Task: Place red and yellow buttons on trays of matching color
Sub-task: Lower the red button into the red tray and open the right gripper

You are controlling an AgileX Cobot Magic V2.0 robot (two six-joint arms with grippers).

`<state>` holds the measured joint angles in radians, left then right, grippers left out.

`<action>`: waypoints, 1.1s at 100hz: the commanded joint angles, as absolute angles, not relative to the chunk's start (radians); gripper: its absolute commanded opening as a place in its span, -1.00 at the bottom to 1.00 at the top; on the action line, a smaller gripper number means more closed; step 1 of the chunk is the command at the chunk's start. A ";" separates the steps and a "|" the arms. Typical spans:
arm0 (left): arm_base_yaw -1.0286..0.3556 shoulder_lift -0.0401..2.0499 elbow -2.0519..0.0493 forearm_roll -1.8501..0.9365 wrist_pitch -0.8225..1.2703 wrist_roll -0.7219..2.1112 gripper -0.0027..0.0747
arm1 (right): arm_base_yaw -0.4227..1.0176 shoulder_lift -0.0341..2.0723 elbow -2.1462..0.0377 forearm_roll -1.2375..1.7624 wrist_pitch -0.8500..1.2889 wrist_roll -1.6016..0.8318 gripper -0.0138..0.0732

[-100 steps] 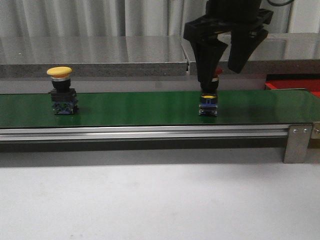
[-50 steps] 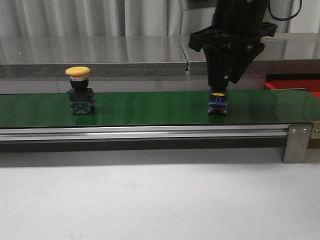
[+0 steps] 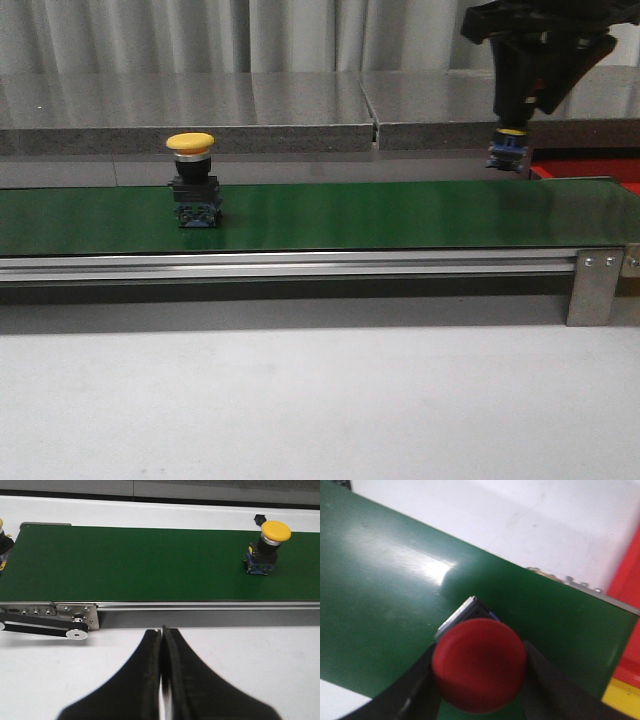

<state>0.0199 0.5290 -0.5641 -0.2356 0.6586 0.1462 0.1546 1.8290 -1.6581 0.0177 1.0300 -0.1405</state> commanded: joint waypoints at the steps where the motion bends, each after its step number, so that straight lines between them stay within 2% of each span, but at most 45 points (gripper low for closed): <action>1: 0.013 0.531 -0.590 -0.255 0.589 0.147 -0.98 | 0.101 1.770 -1.691 0.000 0.992 -0.148 -0.40; 51: 0.013 0.531 -0.590 -0.255 0.589 0.147 -0.98 | -0.166 1.801 -1.708 0.000 0.909 -0.068 -0.42; 62: 0.013 0.531 -0.590 -0.255 0.589 0.147 -0.98 | -0.188 1.863 -1.768 0.000 0.938 -0.068 -0.48; 110: 0.013 0.531 -0.590 -0.255 0.589 0.147 -0.98 | -0.193 2.108 -1.979 0.068 0.917 -0.067 -0.48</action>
